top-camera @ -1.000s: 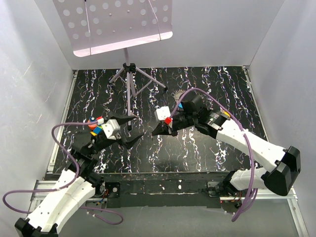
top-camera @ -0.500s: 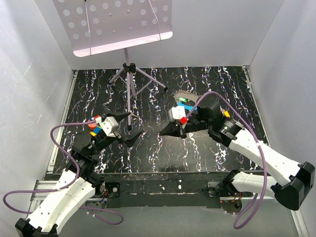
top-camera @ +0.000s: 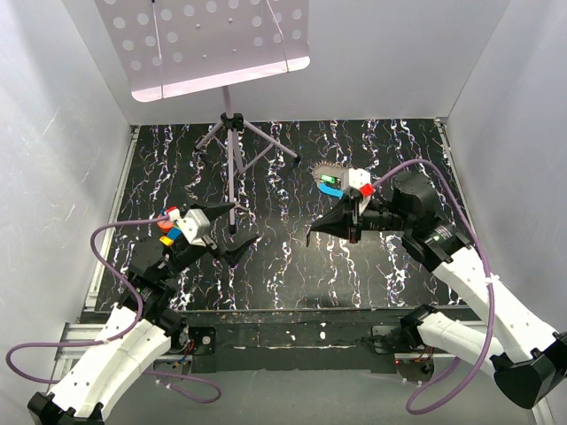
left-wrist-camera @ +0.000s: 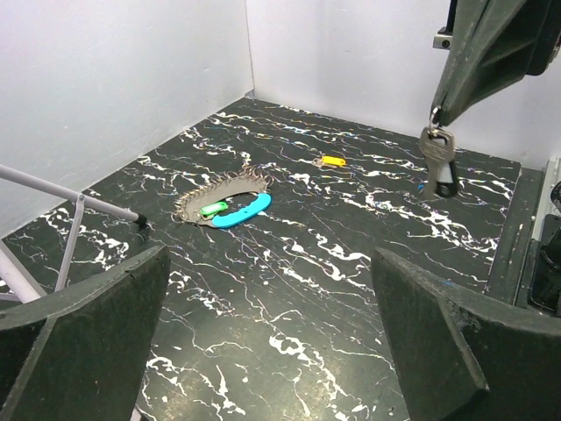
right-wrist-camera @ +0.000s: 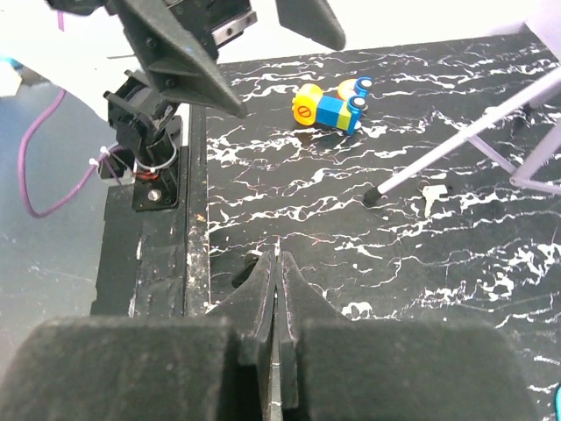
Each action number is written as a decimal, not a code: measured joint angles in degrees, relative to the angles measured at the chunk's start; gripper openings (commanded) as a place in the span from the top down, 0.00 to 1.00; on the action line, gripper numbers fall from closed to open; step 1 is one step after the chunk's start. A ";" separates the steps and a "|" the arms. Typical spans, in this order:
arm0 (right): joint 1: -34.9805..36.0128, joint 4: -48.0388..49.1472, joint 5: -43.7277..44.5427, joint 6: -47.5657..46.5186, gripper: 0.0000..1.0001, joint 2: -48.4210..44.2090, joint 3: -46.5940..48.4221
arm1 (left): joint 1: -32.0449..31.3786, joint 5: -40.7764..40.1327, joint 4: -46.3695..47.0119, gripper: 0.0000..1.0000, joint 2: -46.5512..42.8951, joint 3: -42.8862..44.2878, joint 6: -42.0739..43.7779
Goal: Put the keys on the keyring
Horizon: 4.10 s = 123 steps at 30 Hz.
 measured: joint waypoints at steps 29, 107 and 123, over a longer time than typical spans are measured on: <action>-27.67 -50.60 22.82 -31.23 0.99 25.44 -1.75 | 0.00 -0.61 -1.81 0.02 0.55 0.00 -1.07; -34.91 -23.39 6.45 1.03 0.41 45.16 29.29 | 5.70 1.73 -8.37 0.02 16.81 9.75 -15.41; -38.45 -33.99 13.70 6.05 0.55 67.65 51.52 | 10.49 5.03 -12.20 0.02 23.34 10.32 -26.40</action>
